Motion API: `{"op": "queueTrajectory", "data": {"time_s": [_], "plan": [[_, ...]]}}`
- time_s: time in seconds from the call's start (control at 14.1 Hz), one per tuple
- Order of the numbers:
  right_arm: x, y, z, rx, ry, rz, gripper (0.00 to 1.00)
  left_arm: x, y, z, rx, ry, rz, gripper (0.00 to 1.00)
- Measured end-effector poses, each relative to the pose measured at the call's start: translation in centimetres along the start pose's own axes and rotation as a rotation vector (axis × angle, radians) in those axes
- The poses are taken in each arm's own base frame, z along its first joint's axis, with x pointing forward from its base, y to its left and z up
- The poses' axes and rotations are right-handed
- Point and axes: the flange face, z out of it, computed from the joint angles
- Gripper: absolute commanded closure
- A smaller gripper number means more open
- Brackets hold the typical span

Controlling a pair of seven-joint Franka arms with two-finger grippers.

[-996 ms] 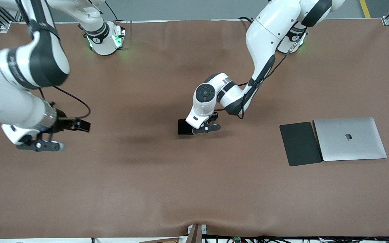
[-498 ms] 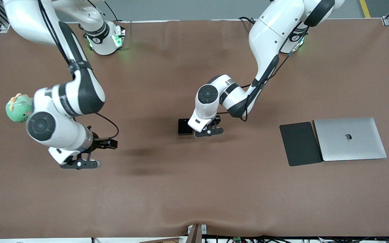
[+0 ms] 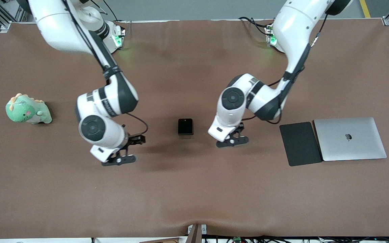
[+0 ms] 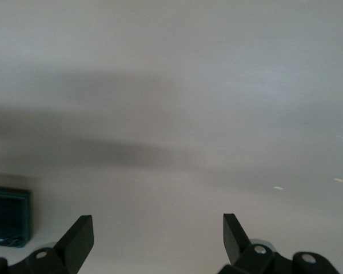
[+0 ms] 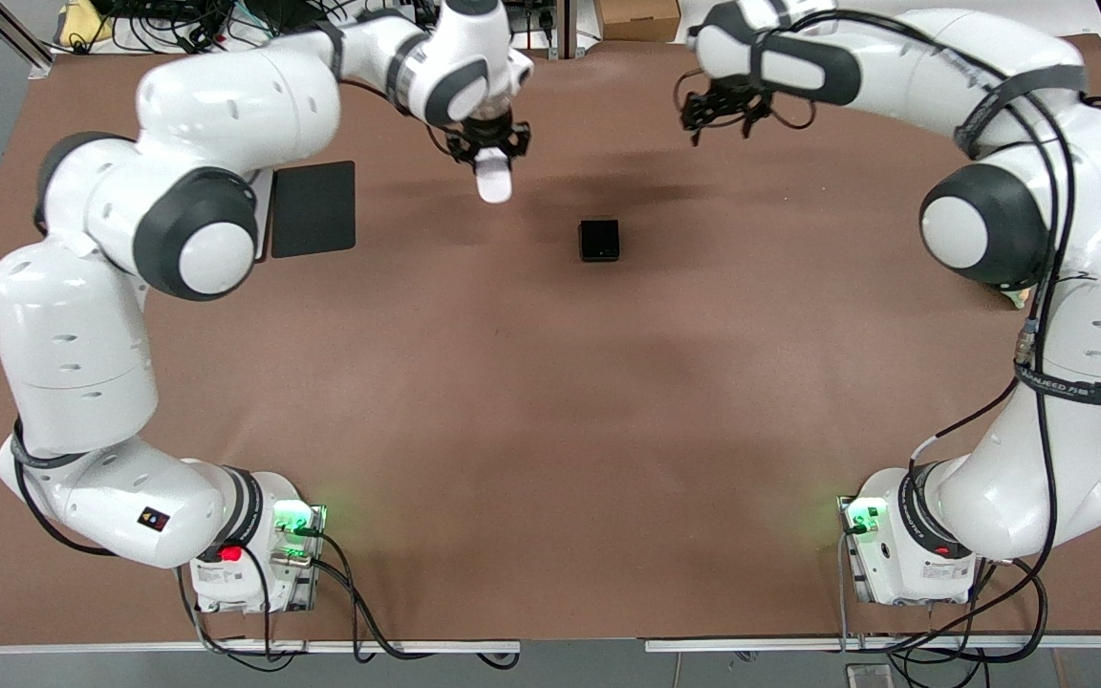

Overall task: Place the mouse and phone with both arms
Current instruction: 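Carry the mouse to the mouse pad while the right gripper grasps the phone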

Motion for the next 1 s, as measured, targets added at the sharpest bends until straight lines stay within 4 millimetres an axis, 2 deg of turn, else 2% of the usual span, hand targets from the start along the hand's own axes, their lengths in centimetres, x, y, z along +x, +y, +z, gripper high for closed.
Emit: {"op": "queueTrajectory", "data": {"time_s": [0.21,0.28,0.36,0.5,0.71,0.85,1.0], "plan": [[-1.1,-10.1,2.4,0.023,0.115,-0.127,0.0,2.8,-3.9,-2.1,0.002,0.011,0.037,0.57],[-1.6,-12.4,3.6,0.027,0.131,-0.146,0.0,3.3,-4.9,-2.5,0.006,0.01,0.053,0.57],[-2.0,-13.7,5.0,0.025,0.128,-0.154,0.0,3.8,-5.9,-2.8,0.012,0.006,0.076,0.57],[-2.1,-14.2,7.4,0.016,0.11,-0.163,0.0,4.9,-8.5,-3.1,0.022,-0.002,0.124,0.57],[-2.9,-15.5,10.1,0.004,0.076,-0.152,0.0,7.0,-14.1,-2.6,0.037,-0.023,0.174,0.57],[-3.3,-16.1,11.2,0.002,0.064,-0.041,0.0,8.1,-18.0,-2.1,0.044,-0.04,0.164,0.57],[-3.7,-16.8,11.8,-0.001,0.058,0.002,0.0,8.6,-20.9,-1.3,0.052,-0.06,0.133,0.57]]}}
